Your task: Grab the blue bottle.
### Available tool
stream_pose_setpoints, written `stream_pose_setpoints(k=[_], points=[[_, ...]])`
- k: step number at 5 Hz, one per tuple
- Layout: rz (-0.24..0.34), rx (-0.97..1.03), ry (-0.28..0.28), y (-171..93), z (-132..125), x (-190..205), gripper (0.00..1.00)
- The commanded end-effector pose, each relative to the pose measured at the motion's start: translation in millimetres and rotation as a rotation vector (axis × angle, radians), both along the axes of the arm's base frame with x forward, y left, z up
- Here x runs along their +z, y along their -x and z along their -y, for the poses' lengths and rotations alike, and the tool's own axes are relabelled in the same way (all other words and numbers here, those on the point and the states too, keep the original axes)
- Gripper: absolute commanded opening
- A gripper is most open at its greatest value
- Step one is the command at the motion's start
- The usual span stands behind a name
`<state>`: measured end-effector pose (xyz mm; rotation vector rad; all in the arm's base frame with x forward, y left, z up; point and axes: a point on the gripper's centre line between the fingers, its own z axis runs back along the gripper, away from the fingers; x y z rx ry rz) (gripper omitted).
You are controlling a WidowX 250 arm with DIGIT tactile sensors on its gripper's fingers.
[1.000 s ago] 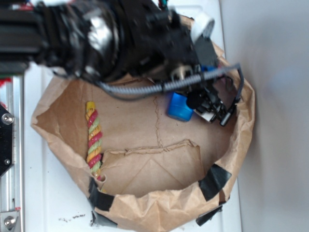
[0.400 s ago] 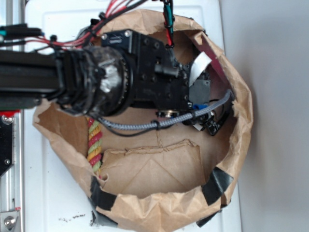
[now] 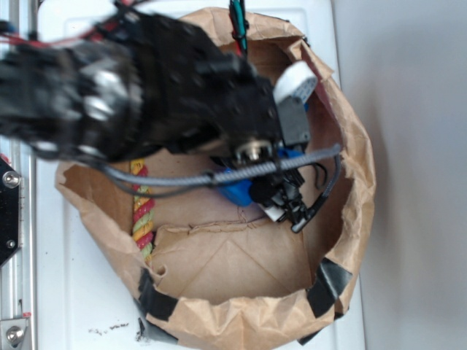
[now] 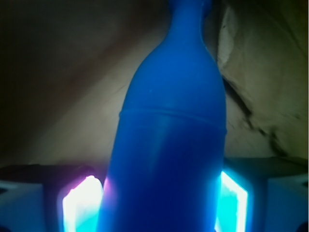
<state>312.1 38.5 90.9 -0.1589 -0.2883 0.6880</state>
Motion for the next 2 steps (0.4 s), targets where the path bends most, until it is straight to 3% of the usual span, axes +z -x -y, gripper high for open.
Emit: stream_pose_setpoints(k=[1, 2], points=[[0.086, -0.217, -0.094, 23, 0, 71, 0.0], [0.07, -0.418, -0.1, 26, 13, 83, 0.0]])
